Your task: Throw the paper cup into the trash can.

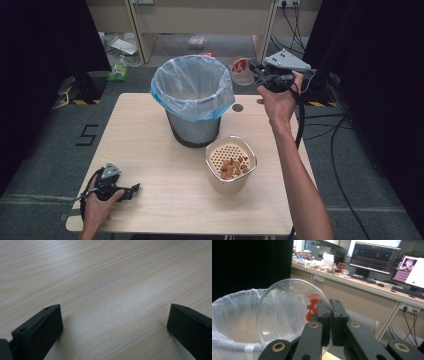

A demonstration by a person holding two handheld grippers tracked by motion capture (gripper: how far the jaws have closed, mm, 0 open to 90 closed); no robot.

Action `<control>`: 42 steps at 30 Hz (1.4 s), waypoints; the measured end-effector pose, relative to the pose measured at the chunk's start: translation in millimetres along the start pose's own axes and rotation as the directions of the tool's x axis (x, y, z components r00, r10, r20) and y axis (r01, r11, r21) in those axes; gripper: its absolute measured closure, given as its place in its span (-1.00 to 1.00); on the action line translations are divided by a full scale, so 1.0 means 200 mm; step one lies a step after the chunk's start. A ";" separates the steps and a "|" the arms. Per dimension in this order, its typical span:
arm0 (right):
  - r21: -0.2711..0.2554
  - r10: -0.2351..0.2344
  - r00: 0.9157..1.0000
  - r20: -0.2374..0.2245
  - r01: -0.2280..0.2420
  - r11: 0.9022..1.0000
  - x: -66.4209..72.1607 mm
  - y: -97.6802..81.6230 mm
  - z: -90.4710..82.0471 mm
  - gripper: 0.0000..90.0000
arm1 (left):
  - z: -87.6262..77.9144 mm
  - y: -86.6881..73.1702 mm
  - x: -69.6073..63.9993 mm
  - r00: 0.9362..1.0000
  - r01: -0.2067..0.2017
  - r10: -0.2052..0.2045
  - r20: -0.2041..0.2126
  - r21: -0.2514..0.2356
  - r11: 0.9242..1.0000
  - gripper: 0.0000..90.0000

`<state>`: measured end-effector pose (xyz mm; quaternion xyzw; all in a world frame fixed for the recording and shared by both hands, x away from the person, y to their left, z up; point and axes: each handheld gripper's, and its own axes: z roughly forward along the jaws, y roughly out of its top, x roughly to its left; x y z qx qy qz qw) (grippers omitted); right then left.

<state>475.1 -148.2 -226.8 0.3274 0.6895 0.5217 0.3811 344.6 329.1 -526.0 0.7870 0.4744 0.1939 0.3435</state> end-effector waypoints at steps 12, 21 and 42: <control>0.096 -0.037 0.992 -0.124 0.049 0.994 0.23 0.08 0.31 0.92 | 0.00 0.00 0.00 1.000 0.000 0.000 0.000 0.000 1.000 -1.00; 0.141 0.040 0.989 -0.146 -0.019 0.990 0.28 0.06 0.45 0.48 | 0.00 0.00 0.00 1.000 0.000 0.000 0.000 0.000 1.000 -1.00; 0.202 0.064 0.997 -0.040 -0.055 0.978 -0.07 -0.19 -0.02 -0.02 | 0.00 0.00 0.00 1.000 0.000 0.000 0.000 0.000 1.000 -1.00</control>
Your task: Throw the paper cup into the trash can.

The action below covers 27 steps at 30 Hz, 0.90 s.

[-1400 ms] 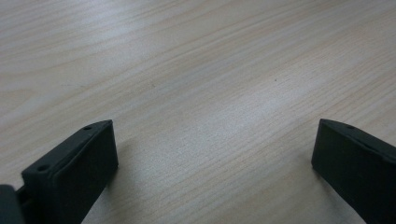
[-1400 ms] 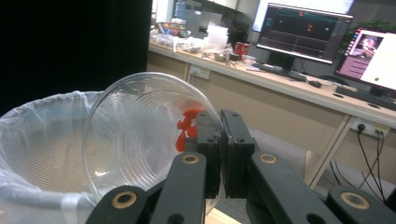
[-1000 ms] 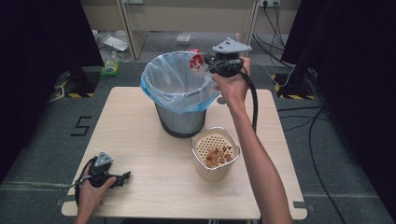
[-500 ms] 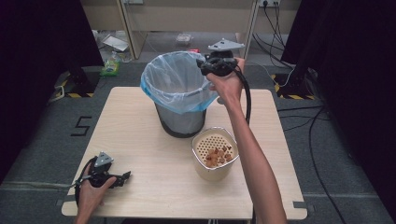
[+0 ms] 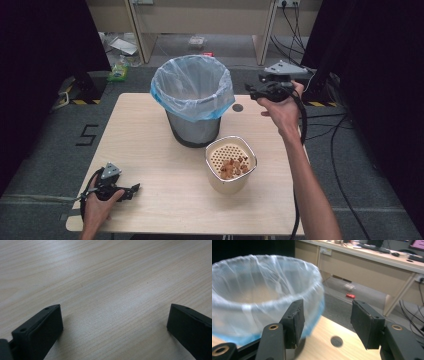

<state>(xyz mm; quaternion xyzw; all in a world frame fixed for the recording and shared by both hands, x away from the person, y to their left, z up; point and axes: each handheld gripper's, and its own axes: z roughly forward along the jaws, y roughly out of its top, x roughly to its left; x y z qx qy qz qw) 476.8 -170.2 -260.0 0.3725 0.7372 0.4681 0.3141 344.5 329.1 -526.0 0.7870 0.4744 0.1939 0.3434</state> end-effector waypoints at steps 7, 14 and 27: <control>0.023 0.010 1.000 0.029 -0.011 1.000 -0.06 -0.15 -0.12 -0.07 | 0.00 0.00 0.00 1.000 0.000 0.000 0.000 0.001 1.000 -1.00; 0.018 0.020 0.998 0.052 -0.021 1.000 -0.07 -0.33 -0.20 -0.08 | 0.00 0.00 0.00 1.000 -0.001 0.001 0.000 0.002 1.000 -1.00; 0.092 0.053 0.996 0.078 -0.060 0.994 -0.05 -0.77 -0.24 -0.07 | 0.00 0.00 0.00 1.000 0.000 0.000 0.000 0.000 1.000 -1.00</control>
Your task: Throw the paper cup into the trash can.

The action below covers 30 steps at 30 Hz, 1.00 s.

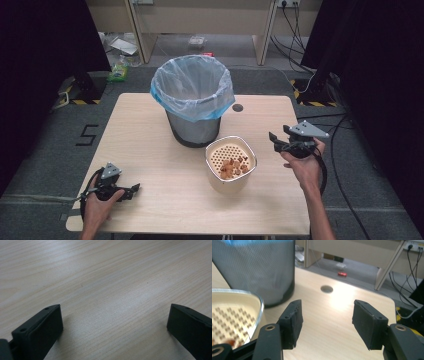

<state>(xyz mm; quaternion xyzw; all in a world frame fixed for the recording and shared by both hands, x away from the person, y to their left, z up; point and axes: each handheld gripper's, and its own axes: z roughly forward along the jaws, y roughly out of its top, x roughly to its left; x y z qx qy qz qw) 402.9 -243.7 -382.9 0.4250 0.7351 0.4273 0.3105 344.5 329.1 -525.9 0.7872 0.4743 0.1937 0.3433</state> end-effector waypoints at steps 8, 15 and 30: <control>0.063 -0.001 1.000 0.003 0.001 0.998 0.03 -0.20 0.04 -0.09 | 0.00 0.00 0.00 1.000 0.001 -0.001 0.000 -0.001 1.000 -1.00; 0.138 0.007 1.000 -0.006 -0.006 0.990 0.06 -0.36 0.08 -0.11 | 0.00 0.00 0.00 1.000 0.001 -0.001 0.000 -0.001 1.000 -1.00; 0.270 0.009 0.999 -0.051 0.005 0.963 0.15 -0.57 0.11 -0.22 | 0.00 0.00 0.00 1.000 0.002 -0.002 0.001 -0.002 1.000 -1.00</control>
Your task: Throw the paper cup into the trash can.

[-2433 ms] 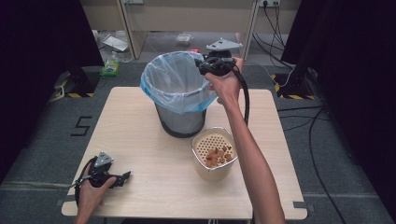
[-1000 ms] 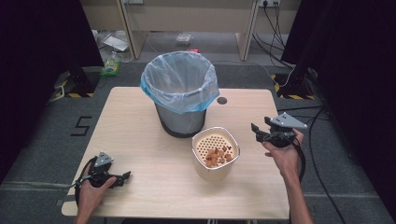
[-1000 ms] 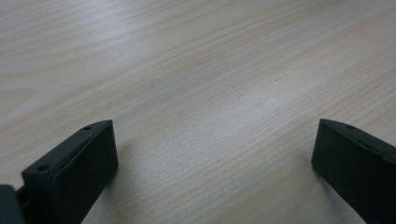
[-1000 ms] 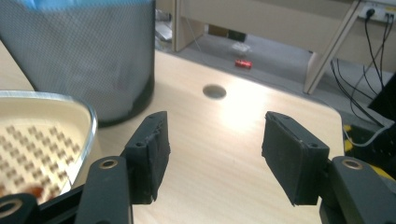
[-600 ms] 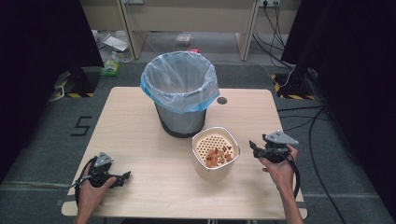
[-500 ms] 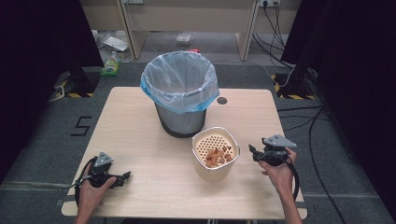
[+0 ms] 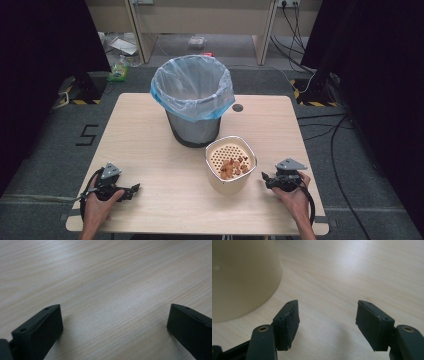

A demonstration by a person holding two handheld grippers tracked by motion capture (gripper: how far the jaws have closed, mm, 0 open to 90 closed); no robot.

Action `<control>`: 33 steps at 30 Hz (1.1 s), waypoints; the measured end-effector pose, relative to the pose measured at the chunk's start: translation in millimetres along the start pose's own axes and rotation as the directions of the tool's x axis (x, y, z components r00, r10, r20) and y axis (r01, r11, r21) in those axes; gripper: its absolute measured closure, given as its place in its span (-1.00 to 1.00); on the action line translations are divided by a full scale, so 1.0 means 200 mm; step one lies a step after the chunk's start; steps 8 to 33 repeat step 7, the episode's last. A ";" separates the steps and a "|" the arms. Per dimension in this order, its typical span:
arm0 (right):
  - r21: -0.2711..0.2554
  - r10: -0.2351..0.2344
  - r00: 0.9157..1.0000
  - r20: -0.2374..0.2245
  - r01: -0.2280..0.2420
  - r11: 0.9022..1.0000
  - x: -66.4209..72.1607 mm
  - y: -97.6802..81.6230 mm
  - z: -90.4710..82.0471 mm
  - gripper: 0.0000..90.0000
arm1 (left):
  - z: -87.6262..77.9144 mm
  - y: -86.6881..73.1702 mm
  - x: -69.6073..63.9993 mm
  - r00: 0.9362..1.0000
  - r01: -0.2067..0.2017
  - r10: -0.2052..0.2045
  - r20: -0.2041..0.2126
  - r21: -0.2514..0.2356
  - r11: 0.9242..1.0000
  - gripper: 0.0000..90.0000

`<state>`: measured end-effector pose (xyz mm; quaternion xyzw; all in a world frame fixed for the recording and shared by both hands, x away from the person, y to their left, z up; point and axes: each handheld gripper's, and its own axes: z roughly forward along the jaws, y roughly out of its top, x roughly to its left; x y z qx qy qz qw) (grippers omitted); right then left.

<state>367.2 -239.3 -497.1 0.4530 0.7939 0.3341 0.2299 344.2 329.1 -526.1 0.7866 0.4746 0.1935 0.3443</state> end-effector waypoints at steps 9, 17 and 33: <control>0.060 -0.015 1.000 -0.004 0.015 0.998 0.03 -0.02 0.03 -0.32 | 0.00 0.00 0.00 1.000 0.000 0.000 0.000 0.000 1.000 -1.00; 0.060 -0.015 1.000 -0.004 0.015 0.998 0.03 -0.02 0.03 -0.32 | 0.00 0.00 0.00 1.000 0.000 0.000 0.000 0.000 1.000 -1.00; 0.060 -0.015 1.000 -0.004 0.015 0.998 0.03 -0.02 0.03 -0.32 | 0.00 0.00 0.00 1.000 0.000 0.000 0.000 0.000 1.000 -1.00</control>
